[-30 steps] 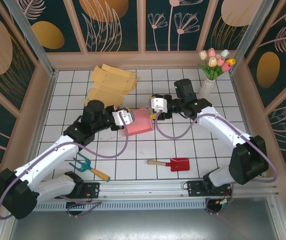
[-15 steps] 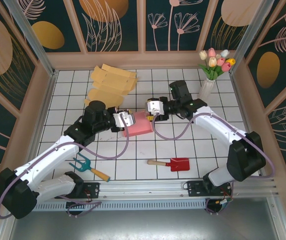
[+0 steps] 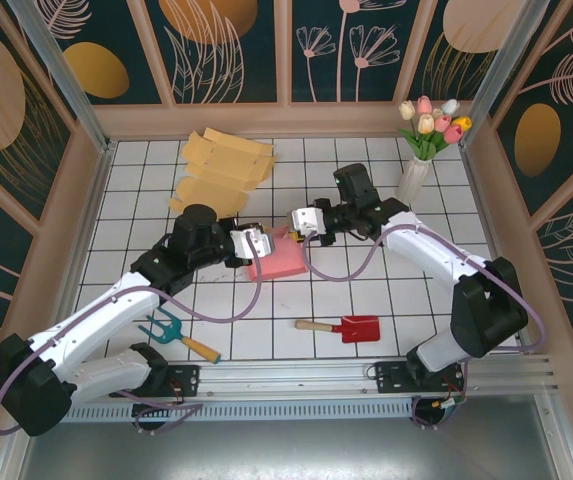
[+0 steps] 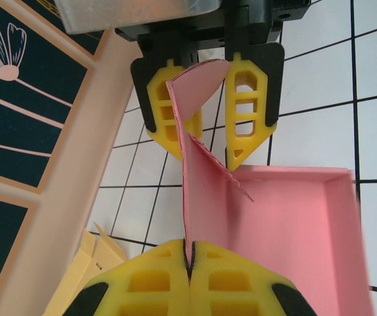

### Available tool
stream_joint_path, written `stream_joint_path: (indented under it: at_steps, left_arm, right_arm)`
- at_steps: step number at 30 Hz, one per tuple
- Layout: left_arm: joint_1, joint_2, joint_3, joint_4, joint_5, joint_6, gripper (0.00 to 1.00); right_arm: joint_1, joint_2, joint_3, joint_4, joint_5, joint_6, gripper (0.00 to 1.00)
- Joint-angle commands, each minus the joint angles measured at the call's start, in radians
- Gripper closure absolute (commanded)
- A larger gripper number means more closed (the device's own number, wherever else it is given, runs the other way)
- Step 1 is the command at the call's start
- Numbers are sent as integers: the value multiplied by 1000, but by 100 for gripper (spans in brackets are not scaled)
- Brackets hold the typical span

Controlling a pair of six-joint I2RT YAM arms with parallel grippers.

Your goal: Fold the paper box

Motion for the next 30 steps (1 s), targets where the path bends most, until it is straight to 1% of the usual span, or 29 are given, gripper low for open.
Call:
stream_joint_path:
  at_steps: [1,4,5,8,10,12,13,15,17,18,19,21,22,23,24,25,26,27,28,29,30]
  left_arm:
    - [-23,-6,15,23,42,15,100]
    - [-24,-9,15,36,33,2,100]
    - [-24,-9,15,36,35,1,100]
    - [-24,-9,7,56,21,-2,100]
    - [-25,-11,3,72,5,-8,93]
    - [-25,-15,5,78,7,-10,90]
    - [-25,-16,7,87,3,-8,86]
    - [-24,-19,18,100,8,-25,81]
    - [-25,-24,46,101,49,-62,66]
    - [-24,-31,60,111,73,-98,59]
    - [-25,-40,72,133,89,-140,57]
    - [-24,-61,81,236,82,-243,56]
    - [-25,-72,81,309,61,-322,57]
    - [-25,-80,75,390,16,-416,58]
    - [-24,-83,64,491,-88,-557,58]
    - [-23,-80,58,564,-225,-697,56]
    - [-24,-67,65,578,-348,-802,52]
    - [-23,-45,80,551,-467,-897,48]
    - [-15,-11,104,498,-558,-966,45]
    - [-4,30,132,441,-624,-1025,45]
    - [26,81,161,351,-656,-1108,44]
  right_arm:
    - [13,3,0,18,-57,-20,86]
    - [12,-3,-16,36,-50,-6,98]
    - [10,-8,-23,45,-51,0,100]
    - [2,-29,-71,111,-50,52,100]
    - [1,-58,-117,194,-34,154,100]
    - [-43,-85,-148,235,-29,247,100]
    - [-61,-106,-169,246,-42,271,100]
    - [-88,-158,-232,277,-45,294,100]
    - [-100,-213,-297,339,-18,311,100]
    - [-106,-234,-315,369,-8,328,100]
    - [-121,-244,-316,374,-18,340,100]
    - [-169,-247,-308,361,-48,356,100]
    - [-196,-247,-308,353,-59,357,100]
    - [-219,-250,-315,350,-59,355,100]
    - [-240,-255,-331,353,-56,354,100]
    - [-262,-261,-351,356,-57,350,100]
    - [-279,-267,-369,360,-57,339,100]
    - [-288,-271,-388,368,-41,329,100]
    - [-289,-271,-400,383,-23,322,100]
    - [-292,-269,-403,388,-21,318,100]
    - [-298,-266,-404,389,-36,310,100]
